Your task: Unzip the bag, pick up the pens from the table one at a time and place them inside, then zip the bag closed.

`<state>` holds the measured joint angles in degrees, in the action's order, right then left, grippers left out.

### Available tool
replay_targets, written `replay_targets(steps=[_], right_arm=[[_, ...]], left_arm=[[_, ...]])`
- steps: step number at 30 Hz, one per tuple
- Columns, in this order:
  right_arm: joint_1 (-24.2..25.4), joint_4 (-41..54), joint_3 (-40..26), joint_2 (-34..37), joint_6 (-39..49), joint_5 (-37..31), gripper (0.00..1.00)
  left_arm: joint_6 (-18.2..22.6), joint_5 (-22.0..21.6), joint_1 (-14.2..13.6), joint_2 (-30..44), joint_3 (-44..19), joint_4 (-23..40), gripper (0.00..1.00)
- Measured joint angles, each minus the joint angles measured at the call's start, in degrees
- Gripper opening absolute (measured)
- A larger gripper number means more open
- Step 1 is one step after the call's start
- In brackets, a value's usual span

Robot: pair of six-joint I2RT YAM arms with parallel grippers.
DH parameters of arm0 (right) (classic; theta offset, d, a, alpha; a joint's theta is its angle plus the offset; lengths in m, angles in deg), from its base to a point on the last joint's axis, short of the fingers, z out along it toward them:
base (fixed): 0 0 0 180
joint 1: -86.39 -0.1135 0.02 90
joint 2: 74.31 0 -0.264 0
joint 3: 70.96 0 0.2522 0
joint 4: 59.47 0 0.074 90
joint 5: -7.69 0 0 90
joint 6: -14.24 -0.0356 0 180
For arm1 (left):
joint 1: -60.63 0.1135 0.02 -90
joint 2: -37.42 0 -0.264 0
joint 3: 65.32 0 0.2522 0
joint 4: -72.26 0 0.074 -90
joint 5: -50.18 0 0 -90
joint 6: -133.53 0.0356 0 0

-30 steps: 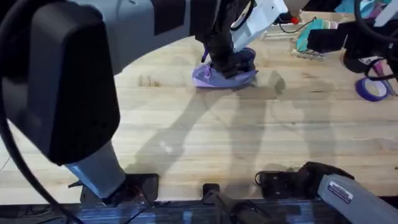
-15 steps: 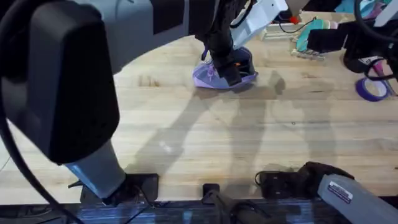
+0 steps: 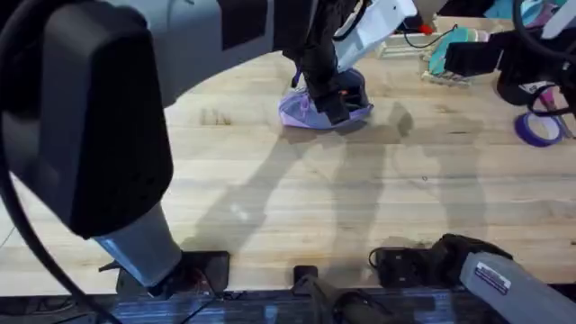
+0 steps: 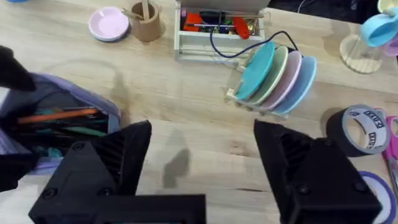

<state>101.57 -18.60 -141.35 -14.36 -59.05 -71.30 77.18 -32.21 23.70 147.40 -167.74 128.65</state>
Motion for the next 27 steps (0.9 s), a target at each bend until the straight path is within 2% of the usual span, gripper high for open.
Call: replay_targets(steps=[3,5,8,13,19,27], right_arm=[[0.0,0.0,0.0,0.0,0.0,0.0,0.995],[0.0,0.0,0.0,0.0,0.0,0.0,0.995],[0.0,0.0,0.0,0.0,0.0,0.0,0.995],[0.0,0.0,0.0,0.0,0.0,0.0,0.996],[0.0,0.0,0.0,0.0,0.0,0.0,0.996],[0.0,0.0,0.0,0.0,0.0,0.0,0.996]], left_arm=[[-1.1,0.0,0.0,0.0,0.0,-0.2,0.992],[-4.3,0.0,0.0,-0.1,0.0,-0.6,0.994],[-5.9,0.5,0.2,-1.3,0.0,-0.4,0.993],[-7.4,1.4,3.5,-11.6,0.0,2.5,0.993],[-4.3,2.4,8.8,-18.0,-0.1,10.9,0.996],[-0.6,5.2,14.9,-21.5,1.5,11.1,0.997]])
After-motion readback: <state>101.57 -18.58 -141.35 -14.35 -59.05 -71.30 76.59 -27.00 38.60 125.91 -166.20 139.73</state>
